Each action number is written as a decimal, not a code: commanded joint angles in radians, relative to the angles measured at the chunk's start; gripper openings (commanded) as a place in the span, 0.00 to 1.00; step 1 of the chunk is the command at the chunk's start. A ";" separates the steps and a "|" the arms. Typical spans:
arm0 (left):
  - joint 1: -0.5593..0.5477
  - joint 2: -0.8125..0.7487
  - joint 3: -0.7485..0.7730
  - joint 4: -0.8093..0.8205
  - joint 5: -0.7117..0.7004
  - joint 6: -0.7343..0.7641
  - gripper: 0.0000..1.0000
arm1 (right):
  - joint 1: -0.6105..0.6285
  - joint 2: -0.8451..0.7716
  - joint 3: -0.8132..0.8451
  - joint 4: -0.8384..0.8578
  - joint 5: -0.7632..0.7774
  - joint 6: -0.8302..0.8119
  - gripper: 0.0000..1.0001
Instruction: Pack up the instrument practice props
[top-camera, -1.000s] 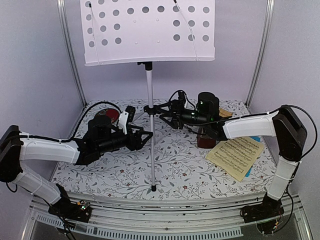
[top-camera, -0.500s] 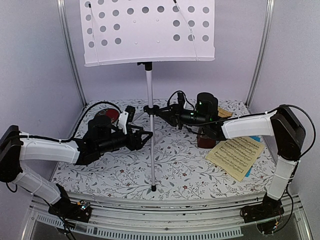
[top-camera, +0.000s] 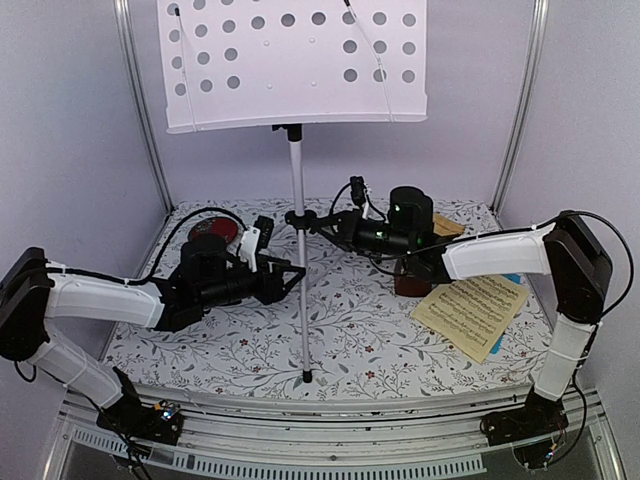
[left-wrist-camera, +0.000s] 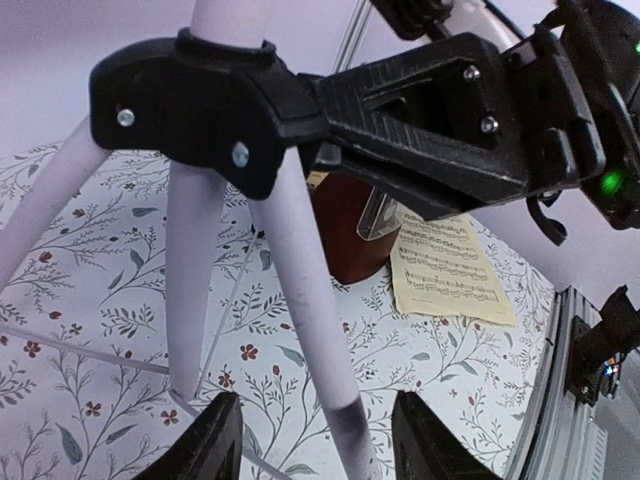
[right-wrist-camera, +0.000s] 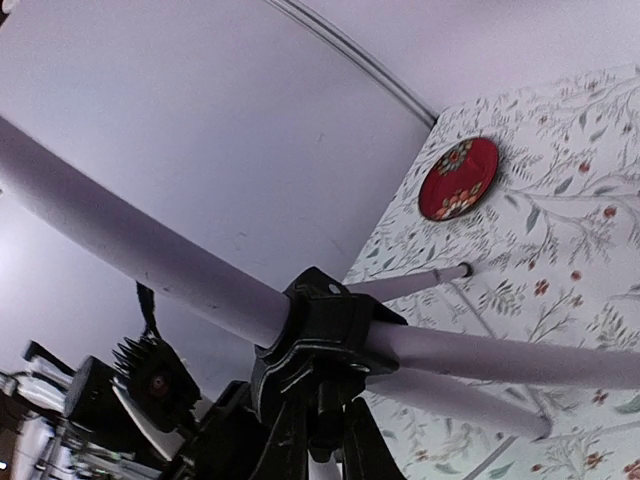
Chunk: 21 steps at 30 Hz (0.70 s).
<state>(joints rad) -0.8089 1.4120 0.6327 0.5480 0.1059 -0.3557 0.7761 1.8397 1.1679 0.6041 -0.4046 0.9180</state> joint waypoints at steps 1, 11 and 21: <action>-0.007 0.029 0.021 0.041 0.026 -0.015 0.53 | 0.046 -0.059 -0.010 -0.107 0.145 -0.434 0.03; -0.006 0.049 0.028 0.042 0.035 -0.022 0.50 | 0.084 -0.126 -0.068 -0.156 0.399 -1.305 0.03; -0.007 0.022 0.015 0.033 0.025 -0.018 0.48 | 0.101 -0.084 -0.005 -0.144 0.610 -1.944 0.03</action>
<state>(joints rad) -0.8089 1.4551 0.6388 0.5667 0.1398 -0.3725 0.8799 1.7378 1.1248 0.4740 0.0177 -0.6765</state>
